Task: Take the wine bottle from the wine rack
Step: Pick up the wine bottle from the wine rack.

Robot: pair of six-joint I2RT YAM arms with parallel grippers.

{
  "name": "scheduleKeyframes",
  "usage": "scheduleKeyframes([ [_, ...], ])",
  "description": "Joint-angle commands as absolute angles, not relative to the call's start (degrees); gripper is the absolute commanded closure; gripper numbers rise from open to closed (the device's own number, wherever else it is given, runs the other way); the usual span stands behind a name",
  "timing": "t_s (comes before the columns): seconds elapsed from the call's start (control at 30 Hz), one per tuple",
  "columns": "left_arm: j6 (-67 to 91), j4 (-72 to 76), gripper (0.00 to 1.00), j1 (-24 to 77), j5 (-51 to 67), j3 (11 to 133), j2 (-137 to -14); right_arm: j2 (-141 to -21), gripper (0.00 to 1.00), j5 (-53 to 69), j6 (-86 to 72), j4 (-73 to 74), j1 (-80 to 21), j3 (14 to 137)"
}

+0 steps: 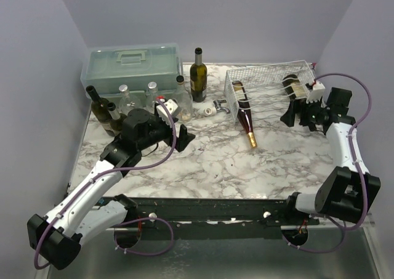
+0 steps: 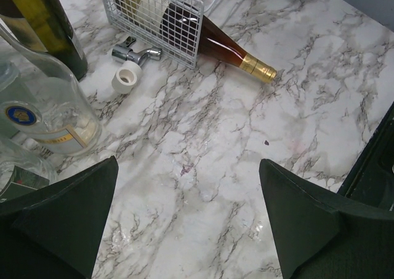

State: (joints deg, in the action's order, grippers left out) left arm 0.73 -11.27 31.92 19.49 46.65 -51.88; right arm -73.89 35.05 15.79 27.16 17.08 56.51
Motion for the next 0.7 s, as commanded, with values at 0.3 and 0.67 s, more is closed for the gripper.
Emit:
scheduleKeyframes([
  [0.3, -1.88, -11.36, 0.01, 33.44, 16.44, 46.24, -50.23, -88.53, 0.04, 31.17, 27.19, 33.22, 27.76, 67.38],
  [0.67, -2.67, -11.62, 0.01, 33.66, 15.16, 46.06, -50.40, -99.13, 0.09, 28.97, 31.45, 33.57, 28.10, 73.41],
])
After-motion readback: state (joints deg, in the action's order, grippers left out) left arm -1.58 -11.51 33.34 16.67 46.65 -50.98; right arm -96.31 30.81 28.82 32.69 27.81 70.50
